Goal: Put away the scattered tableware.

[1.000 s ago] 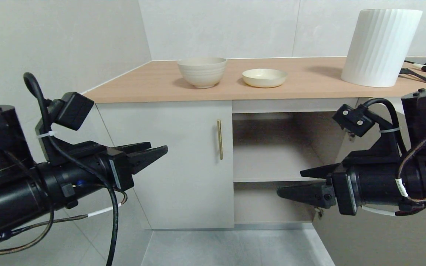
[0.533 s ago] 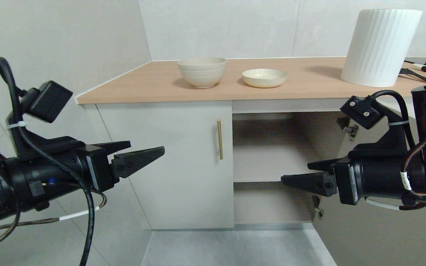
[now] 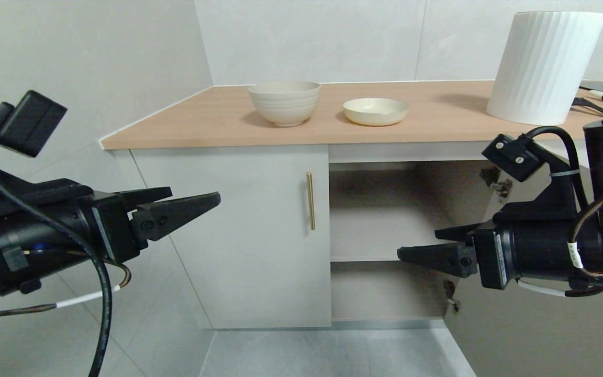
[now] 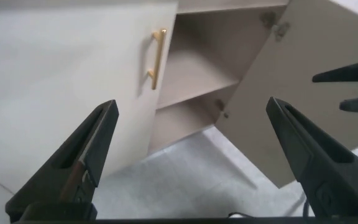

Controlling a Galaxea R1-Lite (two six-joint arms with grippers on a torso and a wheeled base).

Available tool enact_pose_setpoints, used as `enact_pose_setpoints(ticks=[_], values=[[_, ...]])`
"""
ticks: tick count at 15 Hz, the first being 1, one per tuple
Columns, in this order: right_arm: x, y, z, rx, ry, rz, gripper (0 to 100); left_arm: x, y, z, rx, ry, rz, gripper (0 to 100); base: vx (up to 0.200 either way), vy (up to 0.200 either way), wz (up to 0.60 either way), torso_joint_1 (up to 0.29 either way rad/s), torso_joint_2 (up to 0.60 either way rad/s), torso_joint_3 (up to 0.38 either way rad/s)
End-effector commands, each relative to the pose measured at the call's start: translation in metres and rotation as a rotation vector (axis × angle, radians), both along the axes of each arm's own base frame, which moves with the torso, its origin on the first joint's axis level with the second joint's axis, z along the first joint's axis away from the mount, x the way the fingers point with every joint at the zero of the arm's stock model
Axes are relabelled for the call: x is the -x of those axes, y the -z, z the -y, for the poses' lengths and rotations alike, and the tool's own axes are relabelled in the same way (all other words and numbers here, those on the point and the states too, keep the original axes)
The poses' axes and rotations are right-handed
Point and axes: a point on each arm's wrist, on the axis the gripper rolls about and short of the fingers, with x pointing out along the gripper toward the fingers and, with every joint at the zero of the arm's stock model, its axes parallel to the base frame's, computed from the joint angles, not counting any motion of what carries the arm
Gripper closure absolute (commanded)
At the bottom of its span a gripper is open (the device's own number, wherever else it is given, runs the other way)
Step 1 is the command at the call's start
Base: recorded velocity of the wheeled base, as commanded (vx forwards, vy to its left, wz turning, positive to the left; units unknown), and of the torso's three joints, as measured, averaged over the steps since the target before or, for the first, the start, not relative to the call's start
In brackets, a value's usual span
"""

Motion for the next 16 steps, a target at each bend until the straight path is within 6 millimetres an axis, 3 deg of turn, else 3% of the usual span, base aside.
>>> enact_pose_setpoints(ticks=[1,8,16], values=[[0.0006,-0.0007,0.0000,-0.002,-0.002,0.003,0,0.0009,-0.0015,-0.0003,0.003,0.001,0.008,0,0.000,0.000,0.00,0.000,0.00,0.000],[0.0007,-0.0001,0.0001,0.000,-0.002,0.000,0,0.0031,-0.0033,-0.0012,0.006,0.001,0.015,0,0.000,0.000,0.00,0.000,0.00,0.000],[0.0012,0.0016,0.0000,0.003,-0.005,-0.005,0,0.0031,-0.0055,-0.0031,0.009,-0.009,0.022,0,0.200,0.000,0.00,0.002,0.00,0.001]])
